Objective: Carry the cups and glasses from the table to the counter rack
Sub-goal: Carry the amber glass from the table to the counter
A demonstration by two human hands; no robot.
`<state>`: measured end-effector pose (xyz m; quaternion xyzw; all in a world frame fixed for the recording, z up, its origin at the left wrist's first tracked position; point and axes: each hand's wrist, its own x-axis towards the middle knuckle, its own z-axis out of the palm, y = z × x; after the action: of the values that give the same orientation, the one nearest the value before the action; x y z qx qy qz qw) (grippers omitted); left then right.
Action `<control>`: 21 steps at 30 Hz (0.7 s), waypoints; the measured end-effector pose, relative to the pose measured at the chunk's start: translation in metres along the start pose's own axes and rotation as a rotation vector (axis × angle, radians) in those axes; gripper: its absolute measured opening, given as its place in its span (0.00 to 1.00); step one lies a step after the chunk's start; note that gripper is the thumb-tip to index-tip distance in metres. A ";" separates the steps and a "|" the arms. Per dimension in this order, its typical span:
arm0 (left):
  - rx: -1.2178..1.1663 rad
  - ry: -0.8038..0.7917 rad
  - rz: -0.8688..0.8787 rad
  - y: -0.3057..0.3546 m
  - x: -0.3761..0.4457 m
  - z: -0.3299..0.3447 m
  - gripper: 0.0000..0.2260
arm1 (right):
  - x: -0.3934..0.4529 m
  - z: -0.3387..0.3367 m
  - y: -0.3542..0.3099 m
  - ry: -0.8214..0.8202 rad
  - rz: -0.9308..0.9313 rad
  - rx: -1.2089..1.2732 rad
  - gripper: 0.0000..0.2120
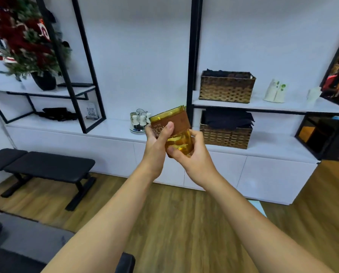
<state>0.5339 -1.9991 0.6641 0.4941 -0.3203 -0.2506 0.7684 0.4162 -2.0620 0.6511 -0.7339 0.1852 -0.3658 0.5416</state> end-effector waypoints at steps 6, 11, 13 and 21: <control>0.067 0.001 -0.027 -0.035 0.085 0.063 0.34 | 0.092 -0.078 0.035 -0.006 -0.040 -0.074 0.31; 0.123 0.070 -0.055 -0.062 0.136 0.094 0.25 | 0.149 -0.115 0.067 0.017 -0.061 -0.082 0.29; 0.132 0.112 -0.086 -0.069 0.158 0.094 0.28 | 0.169 -0.118 0.083 0.012 -0.065 -0.090 0.29; 0.192 0.251 -0.268 -0.100 0.256 0.053 0.29 | 0.265 -0.097 0.139 -0.001 -0.080 -0.126 0.34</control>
<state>0.6594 -2.2489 0.6514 0.6305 -0.1758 -0.2553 0.7116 0.5385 -2.3510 0.6247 -0.7735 0.1778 -0.3744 0.4795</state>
